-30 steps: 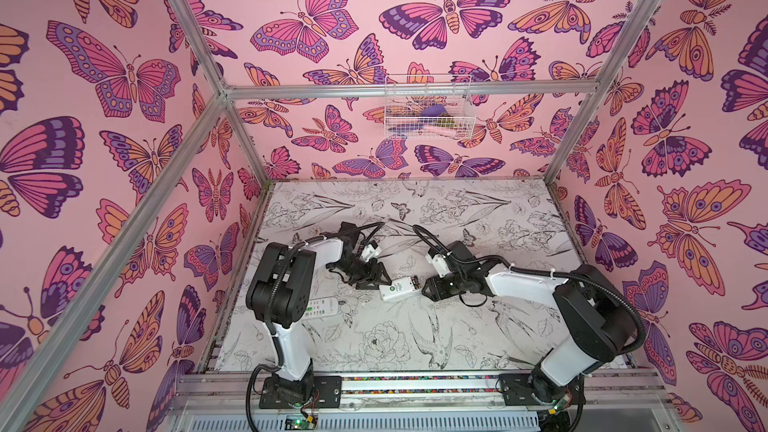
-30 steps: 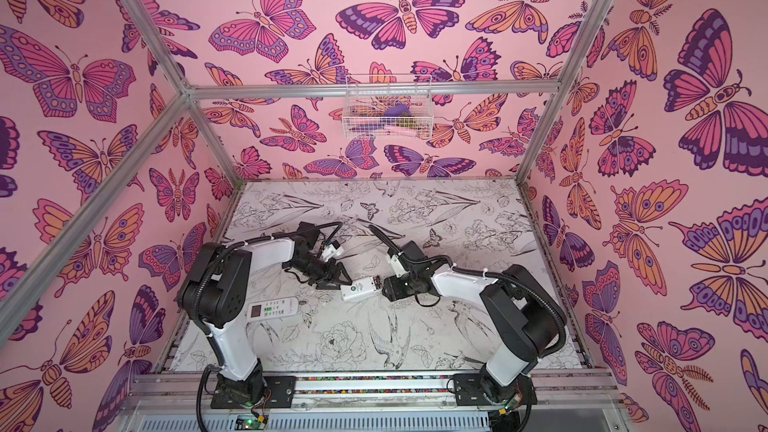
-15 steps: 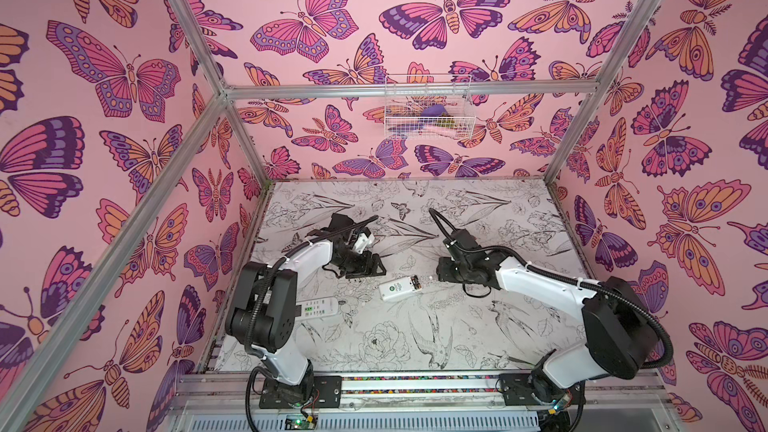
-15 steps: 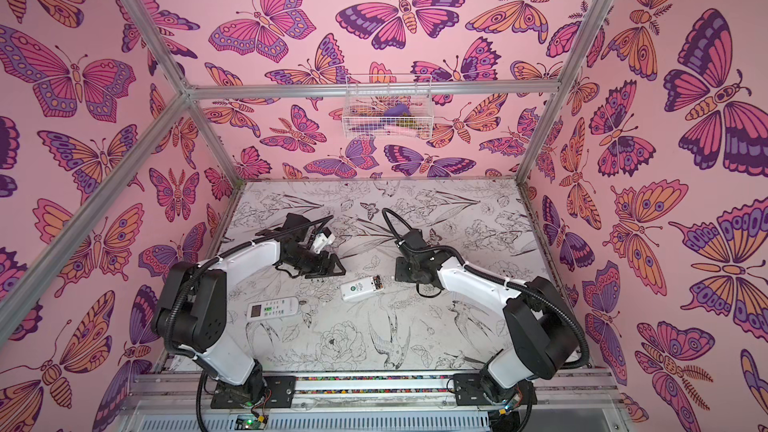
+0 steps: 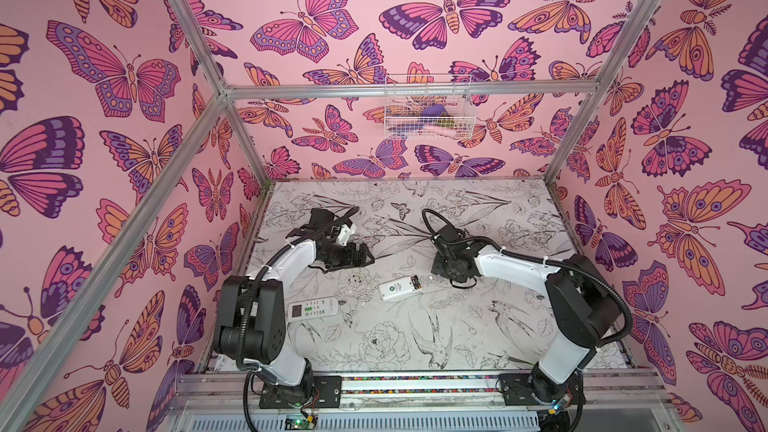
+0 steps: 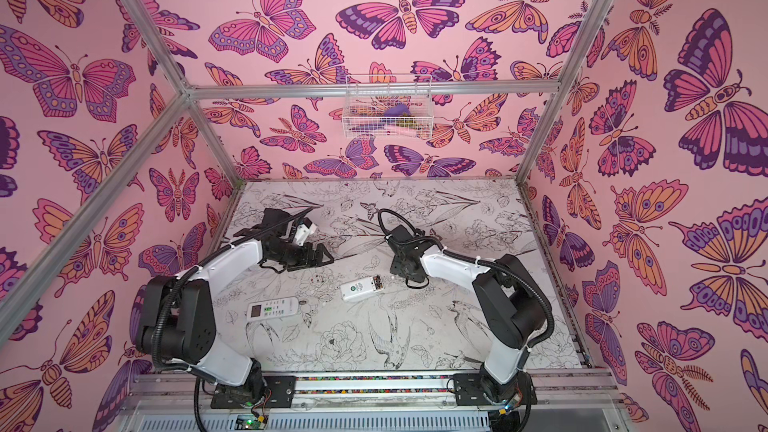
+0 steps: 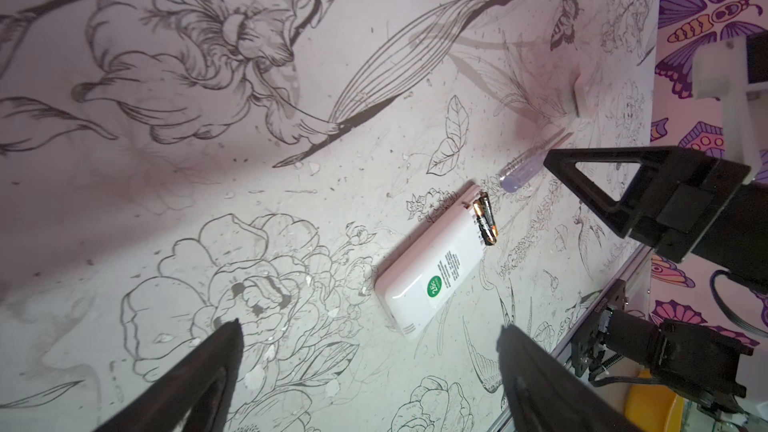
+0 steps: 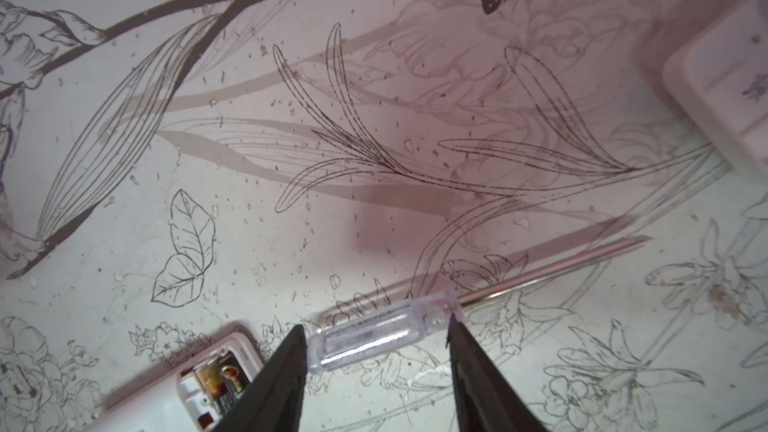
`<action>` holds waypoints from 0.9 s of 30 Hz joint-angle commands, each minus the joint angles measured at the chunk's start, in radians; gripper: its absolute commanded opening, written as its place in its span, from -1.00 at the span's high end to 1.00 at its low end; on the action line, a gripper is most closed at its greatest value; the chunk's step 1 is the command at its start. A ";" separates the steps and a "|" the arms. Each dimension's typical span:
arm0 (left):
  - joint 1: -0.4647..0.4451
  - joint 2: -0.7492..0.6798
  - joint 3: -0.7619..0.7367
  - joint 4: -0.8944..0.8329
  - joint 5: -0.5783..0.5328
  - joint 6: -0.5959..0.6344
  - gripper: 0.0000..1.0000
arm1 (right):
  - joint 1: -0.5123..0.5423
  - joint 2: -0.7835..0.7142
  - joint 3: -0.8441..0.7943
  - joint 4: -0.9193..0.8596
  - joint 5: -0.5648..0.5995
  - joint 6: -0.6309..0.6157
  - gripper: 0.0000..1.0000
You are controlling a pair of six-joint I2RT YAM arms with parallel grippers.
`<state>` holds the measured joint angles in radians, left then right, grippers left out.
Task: Unload the batteries from the remote control
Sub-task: 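Close the right gripper on the clear screwdriver handle and lift it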
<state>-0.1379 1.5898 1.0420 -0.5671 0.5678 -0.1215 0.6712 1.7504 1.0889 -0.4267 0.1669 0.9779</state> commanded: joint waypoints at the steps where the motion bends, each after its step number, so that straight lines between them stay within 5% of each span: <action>1: 0.010 -0.030 -0.020 0.008 -0.007 -0.004 -0.96 | 0.004 0.024 0.029 -0.020 0.002 0.073 -0.10; 27: 0.039 -0.012 -0.014 0.023 -0.001 -0.011 -0.95 | 0.010 -0.025 -0.054 -0.058 0.021 0.100 0.16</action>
<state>-0.1028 1.5837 1.0344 -0.5468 0.5640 -0.1249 0.6716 1.7584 1.0660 -0.4248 0.1646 1.0554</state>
